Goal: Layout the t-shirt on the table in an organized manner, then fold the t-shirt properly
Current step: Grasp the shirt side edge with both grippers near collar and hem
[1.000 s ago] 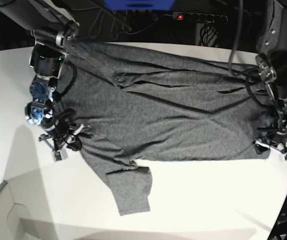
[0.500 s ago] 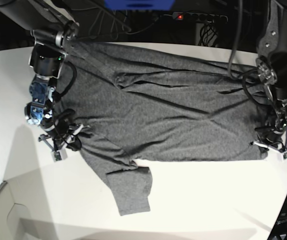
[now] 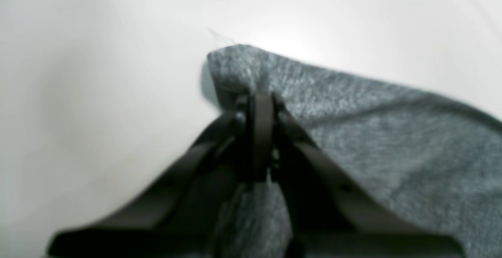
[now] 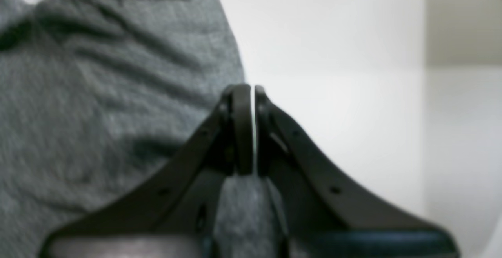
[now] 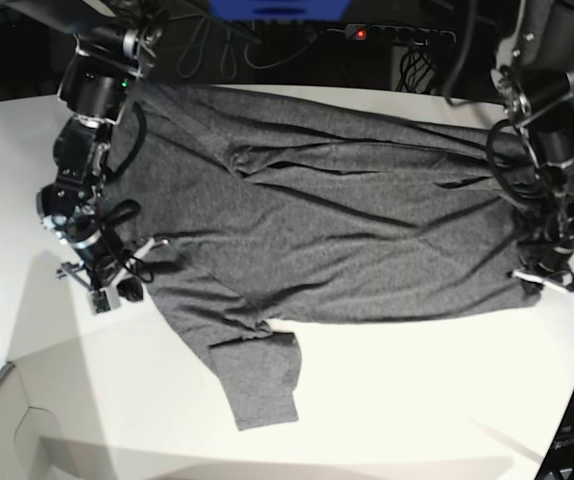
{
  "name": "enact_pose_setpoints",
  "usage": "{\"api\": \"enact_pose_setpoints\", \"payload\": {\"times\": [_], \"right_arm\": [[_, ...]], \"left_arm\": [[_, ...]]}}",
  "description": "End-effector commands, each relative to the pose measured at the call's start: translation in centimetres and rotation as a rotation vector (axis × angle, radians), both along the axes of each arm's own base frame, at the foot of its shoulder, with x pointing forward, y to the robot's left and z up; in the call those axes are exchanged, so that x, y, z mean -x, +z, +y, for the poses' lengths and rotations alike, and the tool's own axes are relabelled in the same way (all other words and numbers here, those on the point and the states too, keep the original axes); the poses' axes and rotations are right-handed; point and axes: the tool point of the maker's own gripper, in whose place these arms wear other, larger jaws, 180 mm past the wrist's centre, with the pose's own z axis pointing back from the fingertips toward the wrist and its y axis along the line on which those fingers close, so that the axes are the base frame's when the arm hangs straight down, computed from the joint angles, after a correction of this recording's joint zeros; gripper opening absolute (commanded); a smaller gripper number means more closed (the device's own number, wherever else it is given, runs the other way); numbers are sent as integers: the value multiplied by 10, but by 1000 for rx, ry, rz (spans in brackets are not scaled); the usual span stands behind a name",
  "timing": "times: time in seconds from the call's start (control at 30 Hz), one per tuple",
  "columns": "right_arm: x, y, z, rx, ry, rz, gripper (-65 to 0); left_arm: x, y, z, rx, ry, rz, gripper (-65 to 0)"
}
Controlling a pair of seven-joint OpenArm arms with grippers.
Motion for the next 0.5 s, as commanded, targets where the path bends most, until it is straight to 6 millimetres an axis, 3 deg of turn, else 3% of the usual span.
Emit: {"api": "enact_pose_setpoints", "payload": {"times": [0.0,0.17,0.47], "right_arm": [[-14,22,0,-15,4,-77,-650],[-11,11,-1,8,1,-2,-641],[-27,2,0,16,-2,119,-295]], "left_arm": [[-14,27,8,-22,4,-74,-650],[-18,26,-2,-42,-37,-59,-650],[-17,24,-3,-42,-41,-53,-650]]}}
